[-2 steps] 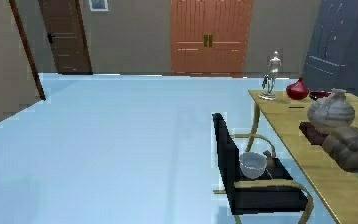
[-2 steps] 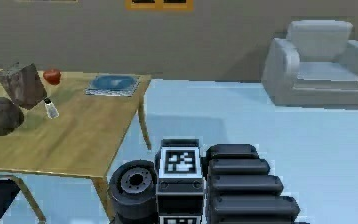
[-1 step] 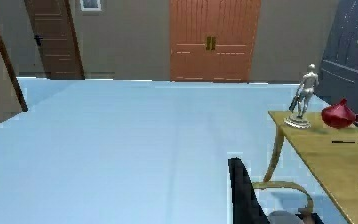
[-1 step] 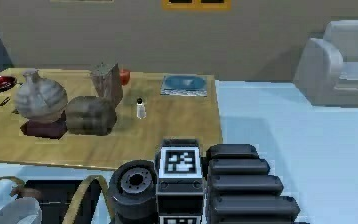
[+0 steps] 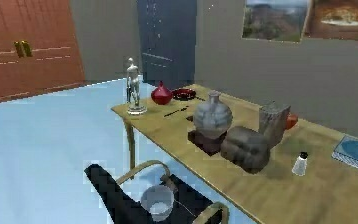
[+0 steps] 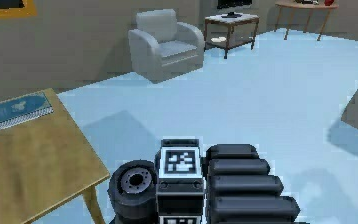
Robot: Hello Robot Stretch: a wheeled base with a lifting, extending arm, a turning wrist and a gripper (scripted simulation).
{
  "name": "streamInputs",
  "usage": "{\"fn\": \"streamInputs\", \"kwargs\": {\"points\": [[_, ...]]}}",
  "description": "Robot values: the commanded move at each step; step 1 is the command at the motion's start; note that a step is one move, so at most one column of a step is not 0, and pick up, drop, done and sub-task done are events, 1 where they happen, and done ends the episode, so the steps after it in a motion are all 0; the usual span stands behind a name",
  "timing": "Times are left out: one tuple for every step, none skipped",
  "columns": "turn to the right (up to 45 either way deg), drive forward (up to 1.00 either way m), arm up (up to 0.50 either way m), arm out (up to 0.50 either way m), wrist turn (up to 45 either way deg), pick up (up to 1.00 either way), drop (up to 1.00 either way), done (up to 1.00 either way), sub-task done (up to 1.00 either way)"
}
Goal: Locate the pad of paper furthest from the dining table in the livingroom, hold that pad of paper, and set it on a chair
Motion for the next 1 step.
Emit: {"fn": "streamInputs", "kwargs": {"points": [[6.0, 0.0, 0.0, 0.0, 0.0, 0.0, 0.0, 0.0, 0.0]]}}
